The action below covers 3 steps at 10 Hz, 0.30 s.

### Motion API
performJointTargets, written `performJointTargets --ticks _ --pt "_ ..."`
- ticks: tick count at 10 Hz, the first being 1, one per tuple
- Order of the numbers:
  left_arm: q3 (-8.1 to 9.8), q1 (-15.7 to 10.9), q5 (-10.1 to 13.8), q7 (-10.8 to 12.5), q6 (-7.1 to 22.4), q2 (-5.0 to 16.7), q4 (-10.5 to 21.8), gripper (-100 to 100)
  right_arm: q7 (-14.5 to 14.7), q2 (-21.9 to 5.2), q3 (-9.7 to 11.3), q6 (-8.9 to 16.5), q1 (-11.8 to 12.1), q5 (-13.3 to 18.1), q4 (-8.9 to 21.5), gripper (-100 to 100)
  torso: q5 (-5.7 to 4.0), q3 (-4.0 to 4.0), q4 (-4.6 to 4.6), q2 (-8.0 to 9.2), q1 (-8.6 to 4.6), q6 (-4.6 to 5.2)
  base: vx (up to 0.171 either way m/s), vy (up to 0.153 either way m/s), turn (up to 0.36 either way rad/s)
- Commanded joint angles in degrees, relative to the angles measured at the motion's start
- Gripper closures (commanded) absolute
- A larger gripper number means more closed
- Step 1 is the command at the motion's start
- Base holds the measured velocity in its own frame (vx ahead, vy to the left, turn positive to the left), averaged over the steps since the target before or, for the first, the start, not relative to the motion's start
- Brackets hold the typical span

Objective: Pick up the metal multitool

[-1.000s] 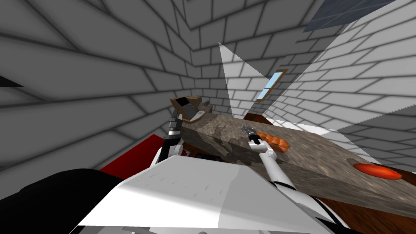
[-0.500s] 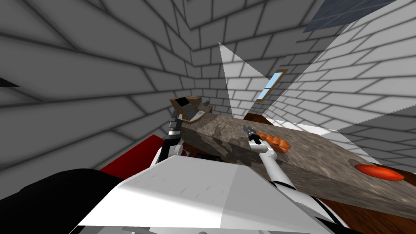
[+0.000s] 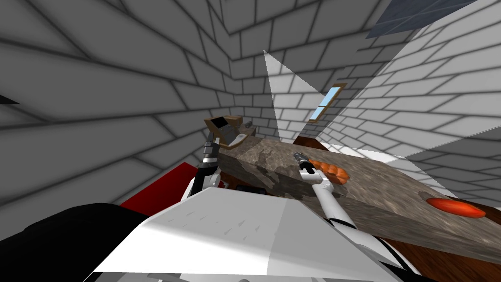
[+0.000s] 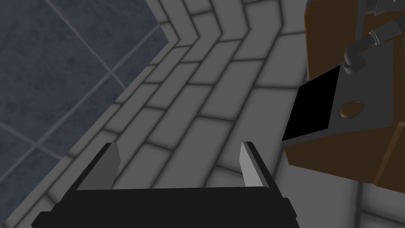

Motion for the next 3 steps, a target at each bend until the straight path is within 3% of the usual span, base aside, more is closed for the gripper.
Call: performJointTargets --ticks 1,2,3 --pt "0.0 0.0 0.0 0.0 0.0 0.0 0.0 0 0.0 0.0 0.0 0.0 0.0 0.0 0.0 0 0.0 0.0 0.0 0.0 0.0 0.0 0.0 0.0 0.0" --pt "0.0 0.0 0.0 0.0 0.0 0.0 0.0 0 0.0 0.0 0.0 0.0 0.0 0.0 0.0 100 0.0 0.0 0.0 0.0 0.0 0.0 0.0 0.0 0.0" --pt "0.0 0.0 0.0 0.0 0.0 0.0 0.0 0 0.01 0.0 0.01 0.0 0.0 0.01 0.0 0 0.0 0.0 0.0 0.0 0.0 0.0 0.0 0.0 0.0"
